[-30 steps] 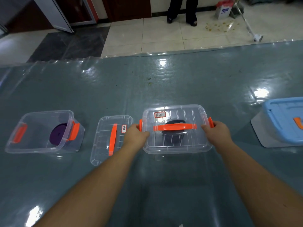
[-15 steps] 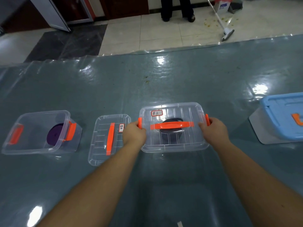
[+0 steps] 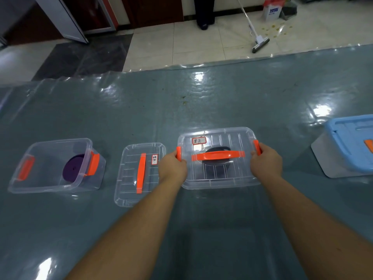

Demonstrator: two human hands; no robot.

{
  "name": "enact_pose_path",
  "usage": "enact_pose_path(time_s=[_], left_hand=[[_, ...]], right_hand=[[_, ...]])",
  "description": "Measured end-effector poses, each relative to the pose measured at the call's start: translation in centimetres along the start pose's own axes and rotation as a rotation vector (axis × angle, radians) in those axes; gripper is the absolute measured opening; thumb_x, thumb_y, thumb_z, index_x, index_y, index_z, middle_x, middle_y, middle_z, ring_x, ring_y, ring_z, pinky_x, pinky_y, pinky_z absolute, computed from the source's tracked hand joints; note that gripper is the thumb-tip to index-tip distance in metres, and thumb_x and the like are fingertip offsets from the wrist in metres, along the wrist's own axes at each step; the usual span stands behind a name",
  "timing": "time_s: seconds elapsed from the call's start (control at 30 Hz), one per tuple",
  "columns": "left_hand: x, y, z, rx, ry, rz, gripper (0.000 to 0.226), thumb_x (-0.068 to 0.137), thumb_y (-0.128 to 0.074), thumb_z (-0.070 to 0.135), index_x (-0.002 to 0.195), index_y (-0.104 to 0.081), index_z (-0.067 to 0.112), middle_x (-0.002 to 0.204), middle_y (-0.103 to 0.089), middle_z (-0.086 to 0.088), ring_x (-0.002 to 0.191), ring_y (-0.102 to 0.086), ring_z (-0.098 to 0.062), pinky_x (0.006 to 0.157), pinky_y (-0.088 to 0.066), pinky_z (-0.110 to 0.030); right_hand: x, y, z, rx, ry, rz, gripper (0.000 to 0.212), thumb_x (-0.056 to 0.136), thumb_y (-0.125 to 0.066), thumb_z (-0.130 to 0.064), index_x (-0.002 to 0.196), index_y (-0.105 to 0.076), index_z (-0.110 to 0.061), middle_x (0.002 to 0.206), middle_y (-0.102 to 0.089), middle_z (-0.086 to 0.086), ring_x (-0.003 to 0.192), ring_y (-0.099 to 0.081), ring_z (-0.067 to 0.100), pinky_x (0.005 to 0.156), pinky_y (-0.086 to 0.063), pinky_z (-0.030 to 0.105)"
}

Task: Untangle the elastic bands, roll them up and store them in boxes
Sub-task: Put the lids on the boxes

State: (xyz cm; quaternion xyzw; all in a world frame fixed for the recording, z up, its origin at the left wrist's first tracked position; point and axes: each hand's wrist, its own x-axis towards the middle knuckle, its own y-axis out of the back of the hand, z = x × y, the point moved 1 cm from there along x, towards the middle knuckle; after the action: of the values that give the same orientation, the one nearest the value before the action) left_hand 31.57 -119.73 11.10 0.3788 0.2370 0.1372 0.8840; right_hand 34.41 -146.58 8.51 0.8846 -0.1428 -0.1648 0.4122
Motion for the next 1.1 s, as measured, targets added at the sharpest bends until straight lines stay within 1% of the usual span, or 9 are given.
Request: enact_pose_path(time_s=[0.1,0.17,0.23,0.33,0.5,0.67,0.73,0.9,1.1], left_hand=[[-0.1,0.5,0.6,0.123,-0.036,-0.067,0.015,0.103,-0.058,0.022,0.111,-0.07,0.016,0.096,-0.068,-0.002,0.088,-0.065,-0.021,0.076,-0.047,-0.031],[-0.4,1.1,0.6,0.255,-0.103,-0.154,0.022,0.102,-0.054,0.02,0.121,-0.064,0.016,0.102,-0.065,-0.004,0.093,-0.063,-0.026,0.079,-0.046,-0.034],[-0.8,1.9,0.0,0.318,-0.165,-0.224,0.037,0.095,-0.057,0.023,0.132,-0.057,0.019,0.115,-0.068,-0.007,0.104,-0.067,-0.032,0.087,-0.053,-0.04],[-2.1,2.7,-1.7,0.343,-0.233,-0.229,0.043,0.091,-0.059,0.036,0.132,-0.057,0.02,0.122,-0.066,-0.009,0.107,-0.067,-0.031,0.094,-0.057,-0.049],[-4.5,2.2,-4.0,0.316,-0.302,-0.239,0.053,0.101,-0.054,0.037,0.149,-0.039,0.018,0.143,-0.055,-0.012,0.125,-0.06,-0.033,0.105,-0.051,-0.052],[-6.9,2.6,-5.5,0.368,-0.383,-0.267,0.064,0.104,-0.053,0.034,0.161,-0.026,0.024,0.142,-0.057,-0.012,0.124,-0.061,-0.029,0.102,-0.05,-0.044],[-8.3,3.2,-6.3,0.334,-0.374,-0.321,0.07,0.103,-0.057,0.033,0.164,-0.021,0.029,0.149,-0.054,-0.009,0.131,-0.057,-0.029,0.106,-0.047,-0.042],[-10.7,4.4,-8.7,0.341,-0.338,-0.317,0.06,0.099,-0.057,0.032,0.156,-0.039,0.026,0.159,-0.044,-0.007,0.143,-0.047,-0.029,0.117,-0.04,-0.042],[-14.8,5.0,-13.3,0.397,-0.223,-0.269,0.059,0.095,-0.061,0.03,0.152,-0.046,0.023,0.157,-0.047,-0.006,0.143,-0.047,-0.026,0.119,-0.039,-0.039]], right_hand=[[0.3,0.4,-0.2,-0.102,0.038,-0.04,0.015,0.101,-0.053,-0.017,0.1,-0.066,-0.011,0.094,-0.069,0.014,0.083,-0.058,0.034,0.073,-0.041,0.034],[0.2,1.0,-0.4,-0.219,0.065,-0.079,0.02,0.102,-0.049,-0.018,0.11,-0.066,-0.01,0.104,-0.071,0.017,0.093,-0.064,0.039,0.077,-0.048,0.038],[-0.8,1.5,-0.8,-0.346,0.1,-0.112,0.027,0.098,-0.047,-0.011,0.119,-0.064,-0.008,0.109,-0.072,0.019,0.101,-0.067,0.041,0.082,-0.053,0.042],[-4.5,1.7,-1.0,-0.467,0.162,-0.103,0.048,0.089,-0.048,-0.001,0.136,-0.054,-0.009,0.117,-0.067,0.018,0.106,-0.064,0.041,0.084,-0.053,0.043],[-10.3,1.0,1.2,-0.55,0.288,-0.007,0.02,0.086,-0.062,-0.013,0.105,-0.063,-0.006,0.12,-0.066,0.015,0.098,-0.064,0.041,0.078,-0.054,0.044],[-14.1,0.4,2.6,-0.516,0.236,-0.07,0.044,0.089,-0.061,-0.018,0.133,-0.057,-0.011,0.149,-0.053,0.008,0.119,-0.061,0.034,0.09,-0.052,0.041],[-15.6,0.3,2.6,-0.49,0.233,-0.111,0.043,0.089,-0.056,-0.014,0.132,-0.055,-0.012,0.148,-0.053,0.006,0.122,-0.058,0.033,0.092,-0.05,0.041],[-19.4,-1.3,2.2,-0.488,0.271,-0.293,0.037,0.09,-0.051,-0.016,0.127,-0.052,-0.018,0.134,-0.056,0.002,0.122,-0.057,0.029,0.092,-0.051,0.042],[-23.8,-3.3,2.7,-0.495,0.356,-0.442,0.048,0.093,-0.052,-0.021,0.141,-0.048,-0.018,0.142,-0.052,0.004,0.128,-0.051,0.03,0.101,-0.047,0.039]])
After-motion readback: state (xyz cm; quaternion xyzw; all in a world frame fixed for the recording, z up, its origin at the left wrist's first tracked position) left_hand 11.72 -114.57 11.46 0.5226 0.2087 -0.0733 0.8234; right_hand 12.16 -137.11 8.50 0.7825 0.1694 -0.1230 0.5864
